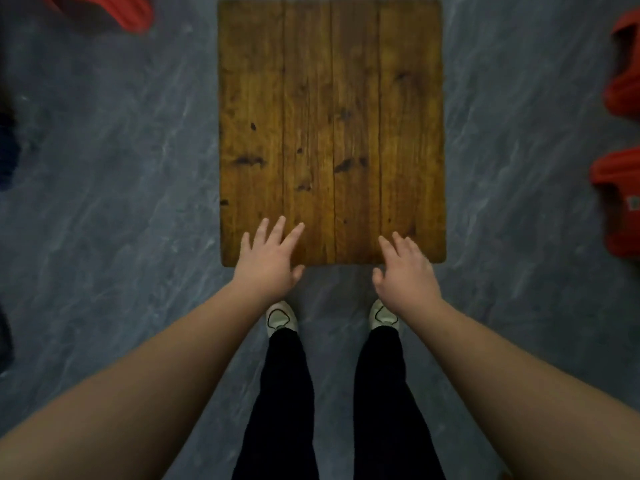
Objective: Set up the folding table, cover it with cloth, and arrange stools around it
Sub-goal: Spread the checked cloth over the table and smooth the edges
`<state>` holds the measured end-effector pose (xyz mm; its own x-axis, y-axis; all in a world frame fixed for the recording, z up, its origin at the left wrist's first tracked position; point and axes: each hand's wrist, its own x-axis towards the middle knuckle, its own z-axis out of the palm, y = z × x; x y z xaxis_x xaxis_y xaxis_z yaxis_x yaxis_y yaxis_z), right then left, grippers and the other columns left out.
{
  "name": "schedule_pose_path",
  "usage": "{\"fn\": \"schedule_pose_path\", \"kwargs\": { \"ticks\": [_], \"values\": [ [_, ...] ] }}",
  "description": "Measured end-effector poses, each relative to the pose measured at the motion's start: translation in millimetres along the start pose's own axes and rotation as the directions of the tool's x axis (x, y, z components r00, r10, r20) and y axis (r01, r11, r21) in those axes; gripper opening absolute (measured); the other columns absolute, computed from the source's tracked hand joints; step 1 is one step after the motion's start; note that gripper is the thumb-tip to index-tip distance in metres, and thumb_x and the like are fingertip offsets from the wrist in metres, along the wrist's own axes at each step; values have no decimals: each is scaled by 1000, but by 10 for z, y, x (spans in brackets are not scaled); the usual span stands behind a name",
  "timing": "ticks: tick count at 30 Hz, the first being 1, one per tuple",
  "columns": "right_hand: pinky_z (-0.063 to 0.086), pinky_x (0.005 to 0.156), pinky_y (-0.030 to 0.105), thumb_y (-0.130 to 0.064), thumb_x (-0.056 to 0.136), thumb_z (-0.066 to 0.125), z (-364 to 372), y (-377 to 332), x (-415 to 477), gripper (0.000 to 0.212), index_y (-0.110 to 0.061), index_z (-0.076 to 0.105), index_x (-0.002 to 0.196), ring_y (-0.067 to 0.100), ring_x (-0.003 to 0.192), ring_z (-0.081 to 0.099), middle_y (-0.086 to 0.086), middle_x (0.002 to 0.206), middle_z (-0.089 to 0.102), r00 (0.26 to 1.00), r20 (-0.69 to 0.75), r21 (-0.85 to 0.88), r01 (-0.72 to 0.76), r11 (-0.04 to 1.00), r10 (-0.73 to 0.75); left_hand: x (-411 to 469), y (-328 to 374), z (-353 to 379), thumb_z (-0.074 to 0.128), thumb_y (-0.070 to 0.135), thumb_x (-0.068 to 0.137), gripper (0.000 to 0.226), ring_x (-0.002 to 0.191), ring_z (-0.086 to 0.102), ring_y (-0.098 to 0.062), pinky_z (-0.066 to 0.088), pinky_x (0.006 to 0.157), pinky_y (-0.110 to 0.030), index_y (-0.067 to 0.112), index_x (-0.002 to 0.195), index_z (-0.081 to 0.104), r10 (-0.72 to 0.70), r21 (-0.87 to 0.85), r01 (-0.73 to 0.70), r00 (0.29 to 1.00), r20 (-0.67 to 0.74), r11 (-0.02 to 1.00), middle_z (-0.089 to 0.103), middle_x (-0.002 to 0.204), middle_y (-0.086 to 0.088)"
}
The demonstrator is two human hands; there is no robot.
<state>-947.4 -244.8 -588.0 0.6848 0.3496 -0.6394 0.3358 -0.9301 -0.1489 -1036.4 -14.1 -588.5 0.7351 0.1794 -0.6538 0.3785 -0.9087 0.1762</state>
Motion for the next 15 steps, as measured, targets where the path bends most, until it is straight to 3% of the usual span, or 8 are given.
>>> {"fn": "schedule_pose_path", "kwargs": {
  "ticks": [5,10,15],
  "values": [
    [2,120,63,-57,97,41,650,52,469,80,-31,-1,160,29,154,-6,3,169,-5,994,-68,-150,73,986,-84,458,-365,549,45,72,88,94,148,-26,-30,-5,114,-71,45,151,-19,24,73,-21,999,-33,997,-25,163,0],
    [8,118,68,-55,94,52,923,174,600,79,-34,15,160,30,154,6,5,168,12,969,-205,-168,101,981,-135,559,-531,838,39,76,86,93,145,-33,-32,-8,110,-75,48,149,-23,58,117,-45,992,-110,992,-29,162,-2],
    [7,114,74,-62,91,49,856,226,704,82,-41,8,159,36,154,-1,9,168,8,973,-189,-215,88,973,-129,611,-481,823,47,75,84,97,145,-34,-33,-7,109,-77,50,149,-21,48,119,-34,992,-116,992,-29,162,-3]
  ]
}}
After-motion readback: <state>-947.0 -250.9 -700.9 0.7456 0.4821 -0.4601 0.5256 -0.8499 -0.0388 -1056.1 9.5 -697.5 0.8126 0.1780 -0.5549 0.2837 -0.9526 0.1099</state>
